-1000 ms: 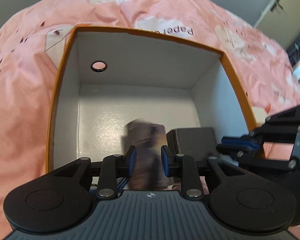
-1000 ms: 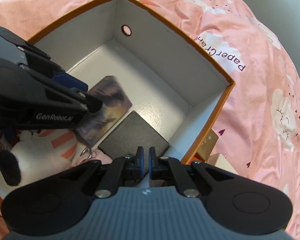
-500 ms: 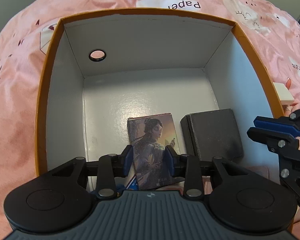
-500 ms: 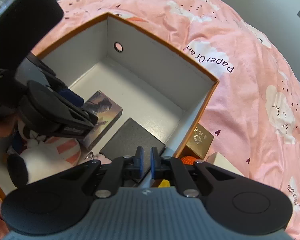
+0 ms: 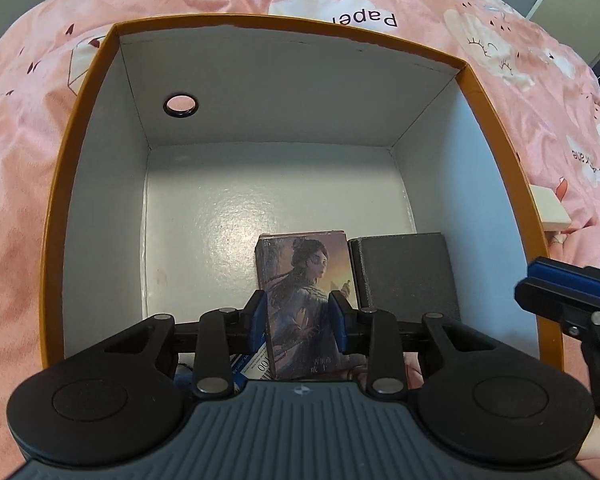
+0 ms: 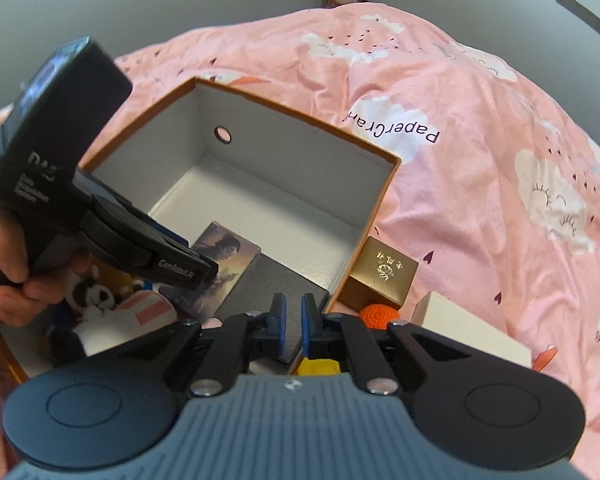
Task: Organize objects
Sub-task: 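Open the left tool and withdraw both tools from the box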
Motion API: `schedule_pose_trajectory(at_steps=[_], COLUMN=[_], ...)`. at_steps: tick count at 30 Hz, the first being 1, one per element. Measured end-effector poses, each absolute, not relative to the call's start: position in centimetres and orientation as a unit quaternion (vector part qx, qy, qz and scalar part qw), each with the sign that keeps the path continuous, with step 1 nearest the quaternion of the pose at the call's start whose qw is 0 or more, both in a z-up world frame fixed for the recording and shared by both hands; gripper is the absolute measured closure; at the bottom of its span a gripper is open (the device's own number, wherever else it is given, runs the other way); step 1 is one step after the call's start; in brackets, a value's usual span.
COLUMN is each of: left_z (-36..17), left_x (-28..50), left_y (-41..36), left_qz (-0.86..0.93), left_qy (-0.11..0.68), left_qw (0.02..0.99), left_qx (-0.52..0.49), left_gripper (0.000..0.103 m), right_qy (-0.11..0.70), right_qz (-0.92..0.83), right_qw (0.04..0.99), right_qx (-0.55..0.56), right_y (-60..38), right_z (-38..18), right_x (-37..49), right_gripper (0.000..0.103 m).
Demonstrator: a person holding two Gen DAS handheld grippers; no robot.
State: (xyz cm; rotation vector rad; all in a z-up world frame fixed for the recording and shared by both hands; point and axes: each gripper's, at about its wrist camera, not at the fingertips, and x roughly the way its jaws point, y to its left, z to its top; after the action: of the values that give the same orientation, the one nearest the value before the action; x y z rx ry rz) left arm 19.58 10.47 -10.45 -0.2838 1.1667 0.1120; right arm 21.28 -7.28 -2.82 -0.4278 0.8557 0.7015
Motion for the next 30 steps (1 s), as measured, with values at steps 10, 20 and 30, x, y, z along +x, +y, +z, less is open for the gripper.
schedule_pose_trajectory(at_steps=[10, 20, 30], left_z=[-3.7, -3.4, -8.6], left_x=[17.0, 18.5, 21.9], left_y=[6.1, -3.9, -10.2], left_qz=[-0.043, -0.193, -0.228], left_qy=[0.430, 0.441, 0.543], left_qw=[0.901, 0.868, 0.766], left_qx=[-0.036, 0.125, 0.259], left_gripper=[0.066, 0.064, 0.042], right_qy=[0.381, 0.394, 0.421], right_qz=[0.285, 0.173, 0.148], right_qw=[0.877, 0.901, 0.891], right_qx=[-0.074, 0.046, 0.086], right_y=[-13.3, -20.7, -22.6], right_z=[-0.6, -5.9, -10.7], right_x=[21.3, 20.7, 21.4], right_gripper=[0.086, 0.083, 0.068])
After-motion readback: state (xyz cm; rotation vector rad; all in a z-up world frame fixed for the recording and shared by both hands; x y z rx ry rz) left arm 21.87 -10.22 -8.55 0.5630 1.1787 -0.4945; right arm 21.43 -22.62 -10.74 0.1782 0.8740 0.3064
